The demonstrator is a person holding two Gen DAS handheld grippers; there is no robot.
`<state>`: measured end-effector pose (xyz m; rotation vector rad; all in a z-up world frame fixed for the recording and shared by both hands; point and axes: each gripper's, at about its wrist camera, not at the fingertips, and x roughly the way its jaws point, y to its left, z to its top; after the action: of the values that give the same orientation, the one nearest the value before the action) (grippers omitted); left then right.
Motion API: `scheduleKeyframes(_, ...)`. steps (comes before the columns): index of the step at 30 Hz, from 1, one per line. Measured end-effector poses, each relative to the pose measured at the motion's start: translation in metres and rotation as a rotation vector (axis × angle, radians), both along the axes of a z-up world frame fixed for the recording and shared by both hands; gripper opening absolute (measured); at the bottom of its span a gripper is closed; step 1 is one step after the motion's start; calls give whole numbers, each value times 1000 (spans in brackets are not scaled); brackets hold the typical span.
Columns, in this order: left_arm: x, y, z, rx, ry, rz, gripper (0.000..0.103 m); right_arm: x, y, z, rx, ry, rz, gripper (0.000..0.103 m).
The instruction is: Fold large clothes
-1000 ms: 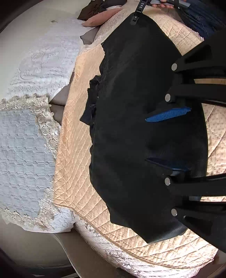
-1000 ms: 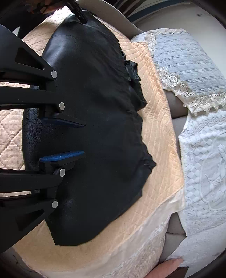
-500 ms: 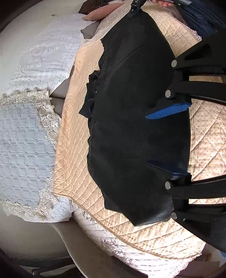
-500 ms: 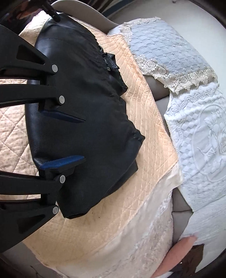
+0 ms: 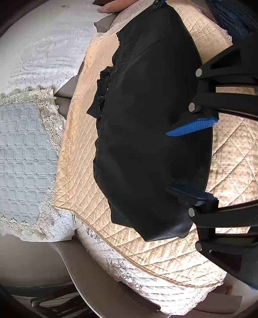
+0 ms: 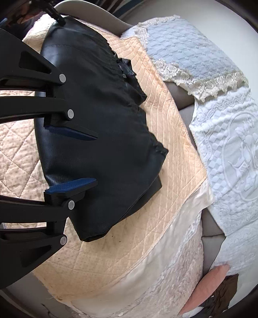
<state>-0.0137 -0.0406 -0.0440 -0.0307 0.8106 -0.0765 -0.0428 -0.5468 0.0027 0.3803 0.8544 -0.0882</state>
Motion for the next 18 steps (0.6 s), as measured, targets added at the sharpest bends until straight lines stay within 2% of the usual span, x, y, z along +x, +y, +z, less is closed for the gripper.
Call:
scheduleKeyframes(9,-15,-8,17,-28,-31,-37,52,-11,31,15,-3,-64,135,41)
scheduleKeyframes(18,-19,-20,16,-22,-27,-67,54,-12,64,10,-43,-47,241,41)
